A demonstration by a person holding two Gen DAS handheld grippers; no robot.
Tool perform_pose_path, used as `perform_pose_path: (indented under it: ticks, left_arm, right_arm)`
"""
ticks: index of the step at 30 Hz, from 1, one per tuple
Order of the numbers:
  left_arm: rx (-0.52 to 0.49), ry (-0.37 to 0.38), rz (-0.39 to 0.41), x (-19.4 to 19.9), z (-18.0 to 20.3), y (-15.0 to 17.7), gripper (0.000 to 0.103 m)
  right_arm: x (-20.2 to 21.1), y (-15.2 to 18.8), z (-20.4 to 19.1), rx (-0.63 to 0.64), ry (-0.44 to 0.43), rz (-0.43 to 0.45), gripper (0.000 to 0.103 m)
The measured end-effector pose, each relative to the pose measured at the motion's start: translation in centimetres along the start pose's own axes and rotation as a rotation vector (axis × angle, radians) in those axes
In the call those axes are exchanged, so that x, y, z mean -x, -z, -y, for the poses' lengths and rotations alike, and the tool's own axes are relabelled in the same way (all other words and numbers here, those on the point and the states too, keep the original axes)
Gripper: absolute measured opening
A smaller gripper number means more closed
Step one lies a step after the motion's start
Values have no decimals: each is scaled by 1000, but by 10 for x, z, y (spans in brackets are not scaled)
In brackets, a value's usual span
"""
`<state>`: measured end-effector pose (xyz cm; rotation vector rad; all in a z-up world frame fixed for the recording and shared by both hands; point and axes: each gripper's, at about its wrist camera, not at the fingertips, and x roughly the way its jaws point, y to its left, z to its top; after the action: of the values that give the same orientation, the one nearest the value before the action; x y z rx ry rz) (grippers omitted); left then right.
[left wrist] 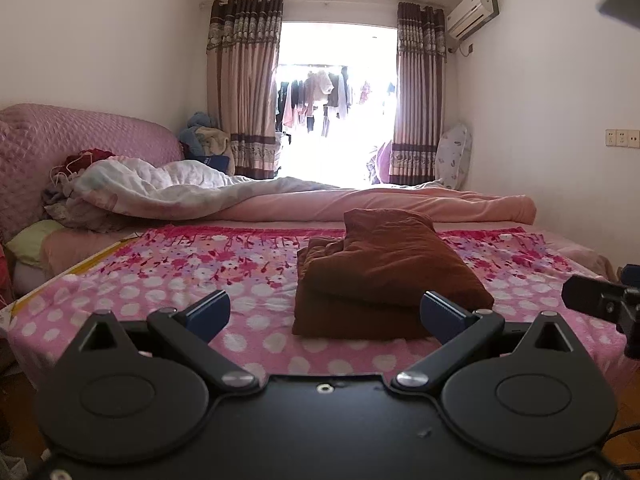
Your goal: Fold large clothes
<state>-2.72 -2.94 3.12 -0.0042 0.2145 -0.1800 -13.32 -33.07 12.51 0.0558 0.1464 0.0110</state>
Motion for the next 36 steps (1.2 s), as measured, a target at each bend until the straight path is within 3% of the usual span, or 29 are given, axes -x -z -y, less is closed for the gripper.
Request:
perform_pose_path:
  ticks: [36]
  left_arm:
    - [19, -41, 24, 6, -5, 0, 103]
  right_arm:
    - [6, 1, 4, -20, 34, -9, 103]
